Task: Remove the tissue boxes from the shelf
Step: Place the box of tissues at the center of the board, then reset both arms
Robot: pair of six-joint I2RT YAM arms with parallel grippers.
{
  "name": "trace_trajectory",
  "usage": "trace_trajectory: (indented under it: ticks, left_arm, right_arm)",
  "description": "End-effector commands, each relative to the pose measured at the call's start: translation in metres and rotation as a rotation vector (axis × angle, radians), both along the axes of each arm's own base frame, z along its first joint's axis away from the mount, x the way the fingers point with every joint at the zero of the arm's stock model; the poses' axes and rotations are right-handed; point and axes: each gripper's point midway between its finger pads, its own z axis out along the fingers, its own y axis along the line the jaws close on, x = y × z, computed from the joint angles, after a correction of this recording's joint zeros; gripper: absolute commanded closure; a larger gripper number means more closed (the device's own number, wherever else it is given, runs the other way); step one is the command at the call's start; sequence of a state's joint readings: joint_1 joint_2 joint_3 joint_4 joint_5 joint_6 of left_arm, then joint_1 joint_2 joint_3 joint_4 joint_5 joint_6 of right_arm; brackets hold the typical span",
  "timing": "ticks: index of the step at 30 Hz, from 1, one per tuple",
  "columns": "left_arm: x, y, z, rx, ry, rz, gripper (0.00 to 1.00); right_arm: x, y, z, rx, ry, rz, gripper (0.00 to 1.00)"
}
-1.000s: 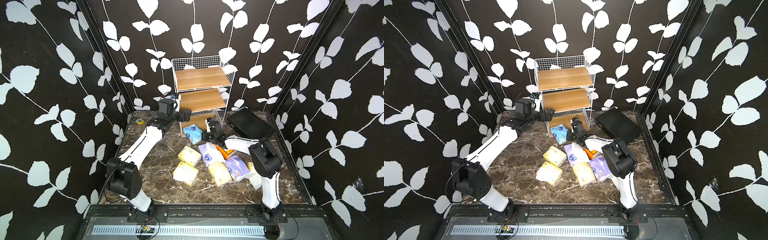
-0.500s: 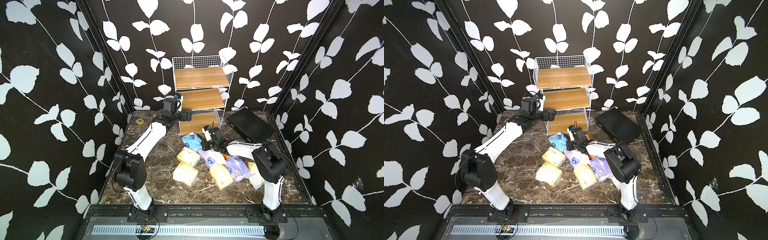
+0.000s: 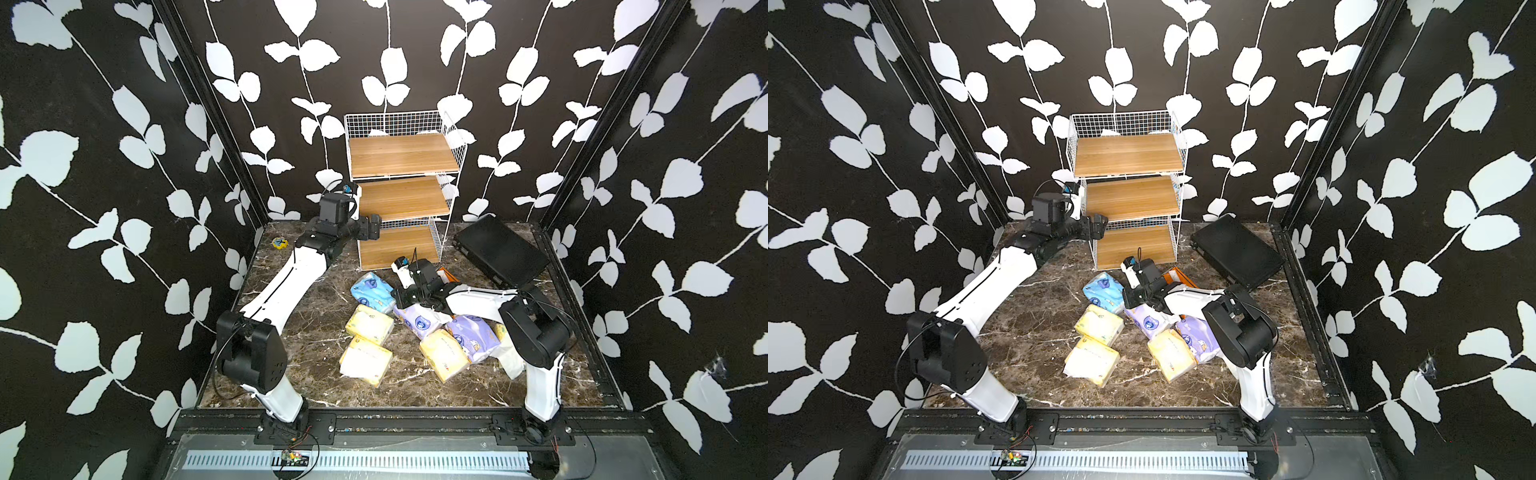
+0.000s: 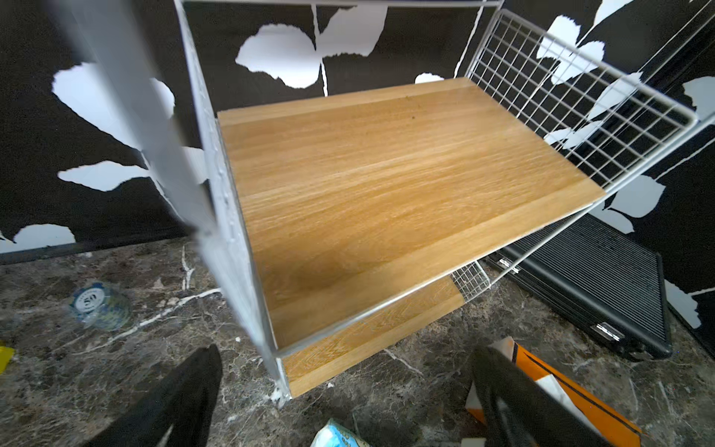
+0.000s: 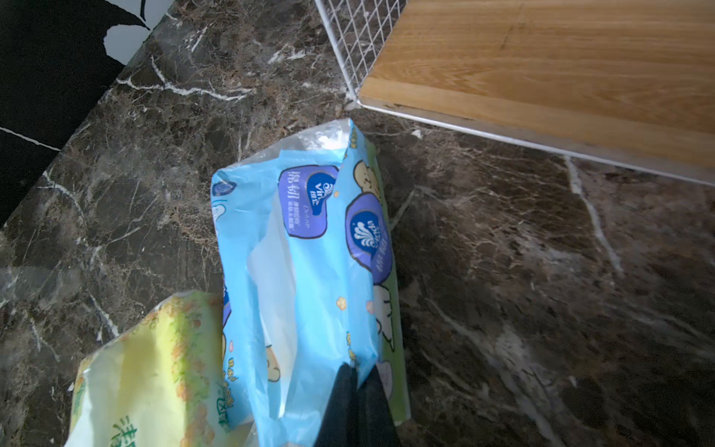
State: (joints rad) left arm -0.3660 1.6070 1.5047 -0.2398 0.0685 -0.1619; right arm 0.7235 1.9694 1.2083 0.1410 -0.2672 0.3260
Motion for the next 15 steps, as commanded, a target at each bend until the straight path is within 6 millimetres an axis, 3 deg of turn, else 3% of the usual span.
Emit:
trace_trajectory:
  ticks: [1, 5, 6, 8, 9, 15]
  left_arm:
    - [-0.02, 0.01, 0.025, 0.017, -0.057, 0.006, 0.01]
    - [-0.033, 0.017, 0.037, 0.021, -0.074, 0.014, 0.01]
    - [-0.037, 0.02, 0.04, 0.018, -0.082, 0.025, 0.01]
    - [-0.044, 0.027, 0.046, 0.015, -0.101, 0.045, 0.01]
    - [-0.049, 0.032, 0.05, 0.016, -0.111, 0.06, 0.01]
    - [-0.085, 0.064, 0.075, 0.044, -0.184, 0.149, 0.01]
  right_arm:
    - [0.005, 0.016, 0.017, 0.052, -0.022, 0.015, 1.0]
    - [0.007, 0.023, 0.027, 0.076, -0.027, 0.02, 1.0]
    - [0.008, 0.024, 0.029, 0.078, -0.025, 0.02, 0.95]
    - [0.009, 0.023, 0.031, 0.078, -0.027, 0.014, 0.59]
    - [0.009, 0.021, 0.034, 0.075, -0.035, 0.009, 0.5]
    - [0.01, 0.0, 0.073, 0.041, -0.13, -0.042, 0.21]
